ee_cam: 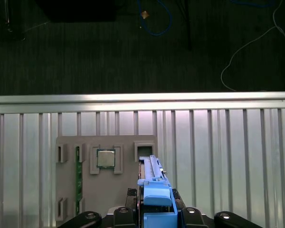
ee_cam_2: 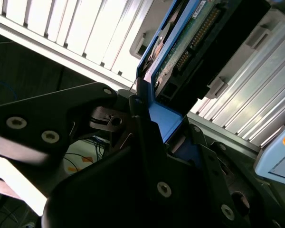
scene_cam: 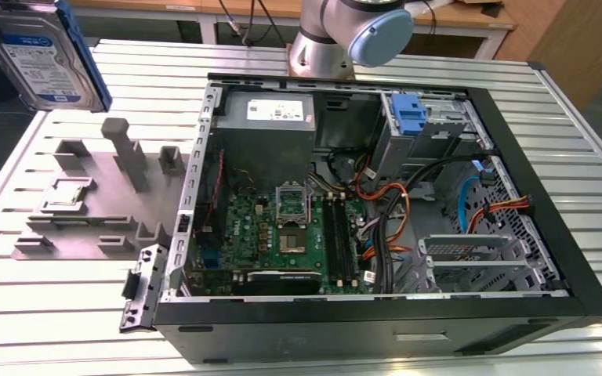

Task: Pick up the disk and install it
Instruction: 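Pick up the disk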

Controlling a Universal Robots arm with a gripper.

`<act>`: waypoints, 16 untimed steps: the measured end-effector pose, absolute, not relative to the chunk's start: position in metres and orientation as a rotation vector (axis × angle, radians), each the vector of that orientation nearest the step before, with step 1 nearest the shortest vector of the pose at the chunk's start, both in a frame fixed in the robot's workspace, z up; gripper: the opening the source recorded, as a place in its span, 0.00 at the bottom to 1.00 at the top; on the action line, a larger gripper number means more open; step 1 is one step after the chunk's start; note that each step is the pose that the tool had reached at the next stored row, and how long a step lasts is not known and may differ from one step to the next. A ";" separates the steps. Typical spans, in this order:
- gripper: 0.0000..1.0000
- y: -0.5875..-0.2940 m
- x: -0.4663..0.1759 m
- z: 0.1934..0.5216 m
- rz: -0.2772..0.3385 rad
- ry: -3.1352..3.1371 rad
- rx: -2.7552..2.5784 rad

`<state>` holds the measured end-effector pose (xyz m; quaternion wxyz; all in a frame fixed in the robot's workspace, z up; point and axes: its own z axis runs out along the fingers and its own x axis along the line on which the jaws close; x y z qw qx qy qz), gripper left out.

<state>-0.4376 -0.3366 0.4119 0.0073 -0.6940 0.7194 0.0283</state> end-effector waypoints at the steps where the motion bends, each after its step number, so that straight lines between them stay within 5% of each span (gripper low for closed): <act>1: 0.37 -0.337 -0.438 0.413 0.088 2.250 -2.170; 16: 0.37 -0.337 -0.438 0.420 0.089 2.250 -2.170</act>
